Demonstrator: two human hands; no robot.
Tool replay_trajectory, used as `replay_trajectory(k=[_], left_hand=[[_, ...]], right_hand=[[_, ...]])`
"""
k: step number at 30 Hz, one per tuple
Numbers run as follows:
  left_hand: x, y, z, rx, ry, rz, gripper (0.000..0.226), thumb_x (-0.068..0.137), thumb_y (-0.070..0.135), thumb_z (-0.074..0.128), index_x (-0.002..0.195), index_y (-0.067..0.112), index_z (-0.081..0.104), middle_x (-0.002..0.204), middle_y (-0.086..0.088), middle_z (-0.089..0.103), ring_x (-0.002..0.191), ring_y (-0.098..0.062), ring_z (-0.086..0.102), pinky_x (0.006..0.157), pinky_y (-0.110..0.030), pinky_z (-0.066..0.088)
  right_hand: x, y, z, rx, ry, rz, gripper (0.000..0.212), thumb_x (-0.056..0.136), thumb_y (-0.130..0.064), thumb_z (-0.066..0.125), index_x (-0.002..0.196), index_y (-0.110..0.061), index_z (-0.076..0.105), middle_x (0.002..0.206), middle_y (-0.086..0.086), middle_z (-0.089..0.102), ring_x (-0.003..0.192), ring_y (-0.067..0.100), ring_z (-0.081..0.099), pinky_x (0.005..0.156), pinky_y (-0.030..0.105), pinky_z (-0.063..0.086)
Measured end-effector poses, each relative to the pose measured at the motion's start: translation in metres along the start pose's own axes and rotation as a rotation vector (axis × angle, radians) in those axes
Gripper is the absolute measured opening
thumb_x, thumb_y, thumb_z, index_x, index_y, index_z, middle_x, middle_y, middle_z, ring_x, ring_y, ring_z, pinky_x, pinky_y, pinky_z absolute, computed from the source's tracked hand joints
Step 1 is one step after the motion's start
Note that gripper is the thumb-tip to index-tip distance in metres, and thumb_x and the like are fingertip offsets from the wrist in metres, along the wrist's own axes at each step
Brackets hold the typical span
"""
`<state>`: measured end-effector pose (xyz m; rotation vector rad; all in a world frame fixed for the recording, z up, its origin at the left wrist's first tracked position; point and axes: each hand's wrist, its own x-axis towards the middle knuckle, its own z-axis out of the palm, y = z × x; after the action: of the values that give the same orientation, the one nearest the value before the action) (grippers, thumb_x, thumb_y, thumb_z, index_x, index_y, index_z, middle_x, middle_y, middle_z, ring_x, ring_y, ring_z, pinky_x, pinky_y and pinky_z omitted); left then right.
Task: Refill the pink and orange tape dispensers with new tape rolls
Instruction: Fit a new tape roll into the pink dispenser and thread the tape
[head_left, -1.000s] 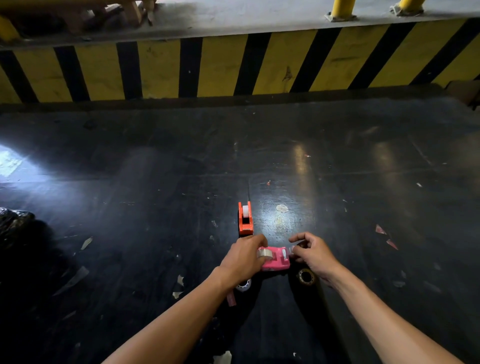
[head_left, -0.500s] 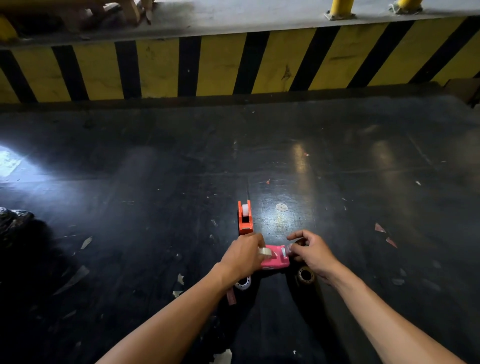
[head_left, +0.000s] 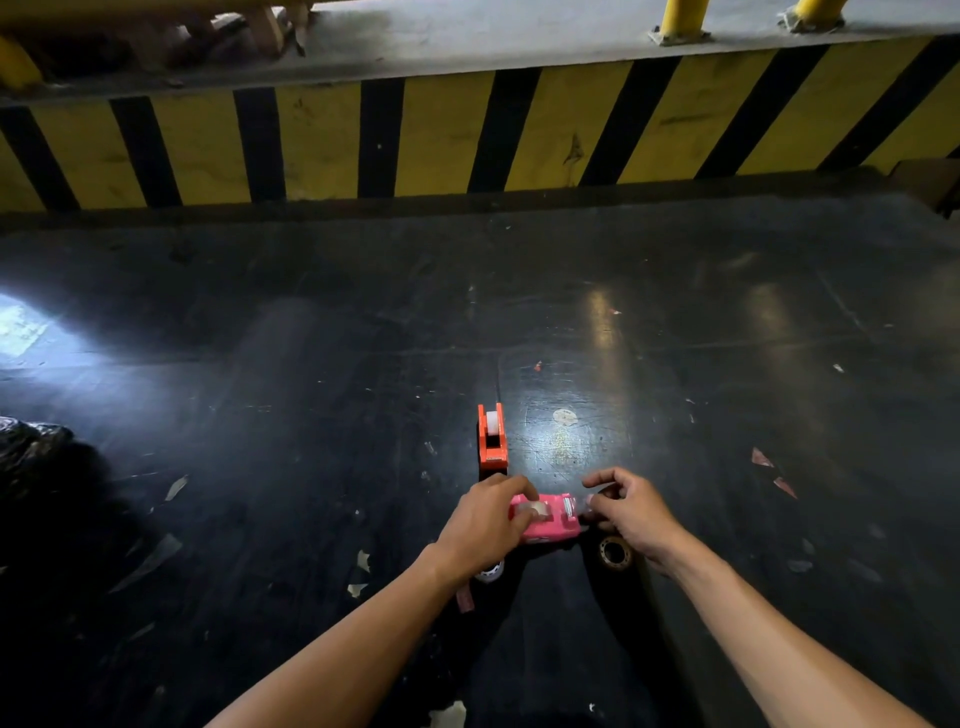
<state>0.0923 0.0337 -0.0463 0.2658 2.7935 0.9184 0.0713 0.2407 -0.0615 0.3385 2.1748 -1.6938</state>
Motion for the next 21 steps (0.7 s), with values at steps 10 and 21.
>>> replay_trajectory(k=[10, 21], left_hand=[[0.003, -0.003, 0.005, 0.007, 0.027, -0.01, 0.02, 0.091, 0.039, 0.066, 0.103, 0.024, 0.07, 0.109, 0.001, 0.066, 0.093, -0.019, 0.064, 0.086, -0.037, 0.053], [0.004, -0.005, 0.009, -0.021, 0.055, -0.024, 0.017, 0.09, 0.033, 0.068, 0.103, 0.022, 0.073, 0.111, 0.002, 0.067, 0.097, -0.019, 0.064, 0.086, -0.034, 0.051]], right_hand=[[0.007, 0.014, -0.003, -0.016, 0.006, 0.041, 0.017, 0.084, 0.003, 0.064, 0.095, -0.01, 0.061, 0.07, 0.007, 0.058, 0.058, 0.014, 0.06, 0.05, 0.019, 0.045], [0.021, 0.015, 0.013, -0.22, 0.063, 0.021, 0.021, 0.077, 0.002, 0.073, 0.078, -0.013, 0.058, 0.058, -0.002, 0.047, 0.056, 0.012, 0.042, 0.057, 0.028, 0.037]])
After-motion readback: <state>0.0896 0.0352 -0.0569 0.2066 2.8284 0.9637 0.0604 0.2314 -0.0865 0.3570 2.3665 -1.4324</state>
